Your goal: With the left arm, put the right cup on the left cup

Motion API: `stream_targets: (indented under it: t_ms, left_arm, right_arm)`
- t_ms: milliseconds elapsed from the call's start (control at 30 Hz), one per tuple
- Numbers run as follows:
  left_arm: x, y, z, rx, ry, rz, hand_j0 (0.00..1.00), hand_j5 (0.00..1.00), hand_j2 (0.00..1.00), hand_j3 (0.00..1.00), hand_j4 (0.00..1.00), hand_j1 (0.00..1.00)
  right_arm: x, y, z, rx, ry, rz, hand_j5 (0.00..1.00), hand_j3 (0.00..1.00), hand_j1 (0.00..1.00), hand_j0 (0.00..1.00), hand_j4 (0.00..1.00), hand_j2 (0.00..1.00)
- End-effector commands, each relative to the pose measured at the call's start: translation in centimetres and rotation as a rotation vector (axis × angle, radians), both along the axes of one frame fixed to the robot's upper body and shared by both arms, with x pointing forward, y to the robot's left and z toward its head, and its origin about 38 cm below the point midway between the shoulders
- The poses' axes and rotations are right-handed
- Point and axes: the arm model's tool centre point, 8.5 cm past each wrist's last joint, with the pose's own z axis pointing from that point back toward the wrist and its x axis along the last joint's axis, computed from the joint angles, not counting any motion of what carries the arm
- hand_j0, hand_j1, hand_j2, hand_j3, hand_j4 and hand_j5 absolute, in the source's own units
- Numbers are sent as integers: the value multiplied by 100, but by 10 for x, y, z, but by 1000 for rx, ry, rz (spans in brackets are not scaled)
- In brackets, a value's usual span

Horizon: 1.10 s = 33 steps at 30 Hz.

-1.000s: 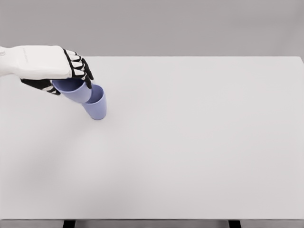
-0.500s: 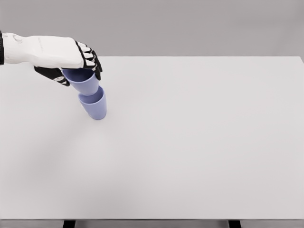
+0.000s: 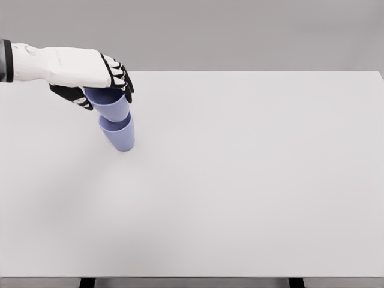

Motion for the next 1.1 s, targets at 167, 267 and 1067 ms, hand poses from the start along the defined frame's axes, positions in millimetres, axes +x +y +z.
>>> stream_targets:
  t_ms: [167,267,1067]
  left_arm:
    - [0,1,1,-11,5,3,56,56,56,56,56,56]
    - [-1,2,1,-15,13,5,56,56,56,56,56,56]
    - [2,0,-14,-4,41,9,56,56,56,56,56,56]
  right_arm:
    - [-1,0,0,1,1,0,100,100,100,100,100,100]
    - [-1,0,0,1,1,2,100,100,100,100,100,100]
    - [-1,0,0,1,1,2,100,100,100,100,100,100]
